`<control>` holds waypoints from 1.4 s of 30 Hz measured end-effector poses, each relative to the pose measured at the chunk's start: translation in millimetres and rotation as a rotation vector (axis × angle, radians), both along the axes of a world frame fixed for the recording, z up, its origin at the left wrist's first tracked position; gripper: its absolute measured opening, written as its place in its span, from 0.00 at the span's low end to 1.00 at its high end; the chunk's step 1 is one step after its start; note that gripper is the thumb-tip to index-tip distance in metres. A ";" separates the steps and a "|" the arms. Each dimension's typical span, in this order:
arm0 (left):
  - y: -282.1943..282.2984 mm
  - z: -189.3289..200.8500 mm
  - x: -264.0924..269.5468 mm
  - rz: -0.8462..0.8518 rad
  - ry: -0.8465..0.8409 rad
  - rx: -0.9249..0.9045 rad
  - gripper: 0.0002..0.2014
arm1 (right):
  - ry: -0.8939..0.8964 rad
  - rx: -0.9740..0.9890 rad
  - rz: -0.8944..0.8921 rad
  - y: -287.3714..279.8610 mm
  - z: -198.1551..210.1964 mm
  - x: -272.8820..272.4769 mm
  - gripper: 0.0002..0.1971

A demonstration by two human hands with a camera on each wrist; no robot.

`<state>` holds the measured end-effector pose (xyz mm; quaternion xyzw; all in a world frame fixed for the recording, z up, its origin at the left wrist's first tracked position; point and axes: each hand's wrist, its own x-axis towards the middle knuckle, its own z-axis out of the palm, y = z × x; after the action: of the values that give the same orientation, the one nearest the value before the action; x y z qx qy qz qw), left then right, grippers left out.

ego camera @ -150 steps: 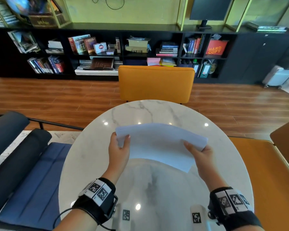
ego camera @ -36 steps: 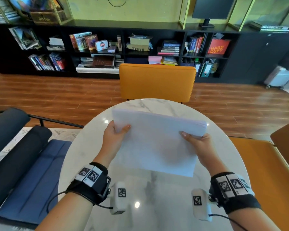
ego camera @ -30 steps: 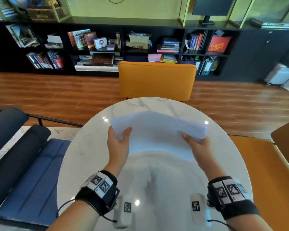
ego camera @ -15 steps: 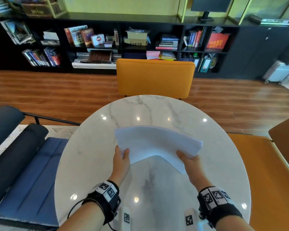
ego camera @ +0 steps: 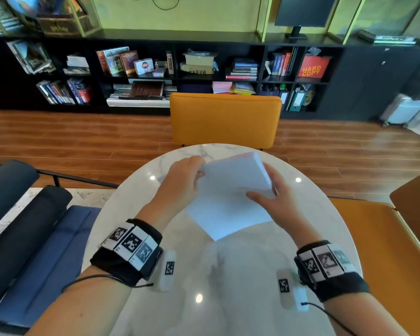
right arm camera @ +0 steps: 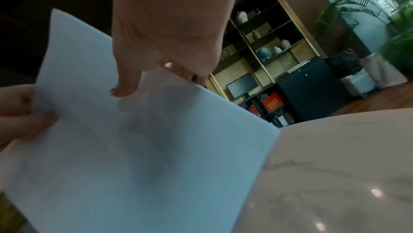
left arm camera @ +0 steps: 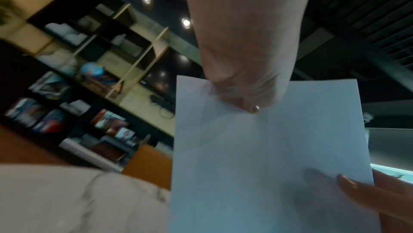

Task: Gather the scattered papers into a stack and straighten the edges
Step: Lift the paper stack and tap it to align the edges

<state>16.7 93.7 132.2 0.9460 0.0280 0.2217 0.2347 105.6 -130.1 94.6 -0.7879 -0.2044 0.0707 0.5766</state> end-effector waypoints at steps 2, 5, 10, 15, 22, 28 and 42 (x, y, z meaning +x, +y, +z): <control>-2.7 11.3 1.9 -0.040 -0.069 0.077 0.04 | 0.032 0.058 -0.015 7.7 8.0 -1.8 0.10; -0.3 15.0 -2.0 0.084 -0.261 0.173 0.06 | 0.078 0.216 -0.038 9.5 8.6 -6.3 0.08; 7.3 -7.6 -13.4 0.351 -0.284 -0.489 0.37 | 0.203 0.397 -0.064 6.6 2.7 -12.5 0.09; -8.7 -41.0 -16.2 0.182 -0.087 -1.020 0.17 | 0.274 0.404 -0.068 7.4 -4.3 -16.3 0.09; -40.9 -66.2 -19.6 0.378 -0.286 -0.901 0.07 | 0.280 0.394 -0.135 12.2 -33.9 -26.9 0.09; -43.9 -117.2 -26.3 0.333 -0.034 -0.852 0.04 | 0.374 0.107 -0.195 6.8 -83.3 -31.4 0.07; -26.3 -157.9 -39.7 0.390 0.237 -0.729 0.18 | 0.357 -0.075 -0.204 -0.8 -114.7 -19.5 0.10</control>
<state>-23.1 67.3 -25.7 0.7971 0.3094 0.1274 0.5026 86.1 -130.9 -20.1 -0.8002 -0.0155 0.1580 0.5783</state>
